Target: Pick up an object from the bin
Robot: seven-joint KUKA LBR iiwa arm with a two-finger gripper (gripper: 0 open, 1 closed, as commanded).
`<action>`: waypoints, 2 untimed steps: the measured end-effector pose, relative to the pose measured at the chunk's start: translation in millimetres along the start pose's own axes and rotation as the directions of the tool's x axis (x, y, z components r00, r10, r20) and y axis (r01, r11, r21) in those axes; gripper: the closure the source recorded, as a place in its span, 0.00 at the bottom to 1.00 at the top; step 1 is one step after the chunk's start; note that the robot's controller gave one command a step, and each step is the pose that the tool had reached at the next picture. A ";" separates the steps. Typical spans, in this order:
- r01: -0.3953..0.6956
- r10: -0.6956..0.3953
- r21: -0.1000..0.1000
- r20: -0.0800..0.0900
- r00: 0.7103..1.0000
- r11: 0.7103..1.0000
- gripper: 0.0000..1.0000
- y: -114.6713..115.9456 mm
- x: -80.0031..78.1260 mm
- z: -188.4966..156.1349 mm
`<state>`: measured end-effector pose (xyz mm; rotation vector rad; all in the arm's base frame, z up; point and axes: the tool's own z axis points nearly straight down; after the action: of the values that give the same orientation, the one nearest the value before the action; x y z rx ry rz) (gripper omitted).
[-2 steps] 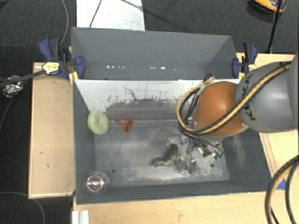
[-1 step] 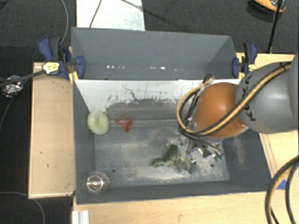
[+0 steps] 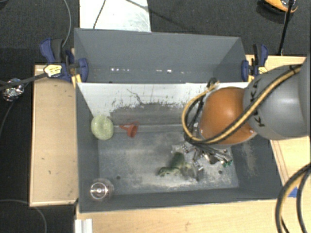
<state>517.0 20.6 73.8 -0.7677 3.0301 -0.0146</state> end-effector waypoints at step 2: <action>0.050 -0.050 0.003 0.000 0.999 0.999 1.00 4.4 -3.6 0.8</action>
Offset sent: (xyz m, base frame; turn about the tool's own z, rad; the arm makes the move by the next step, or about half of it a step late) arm -0.0022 0.0087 -0.0038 -0.0461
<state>518.1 26.2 73.0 -0.8426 3.0092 -0.0196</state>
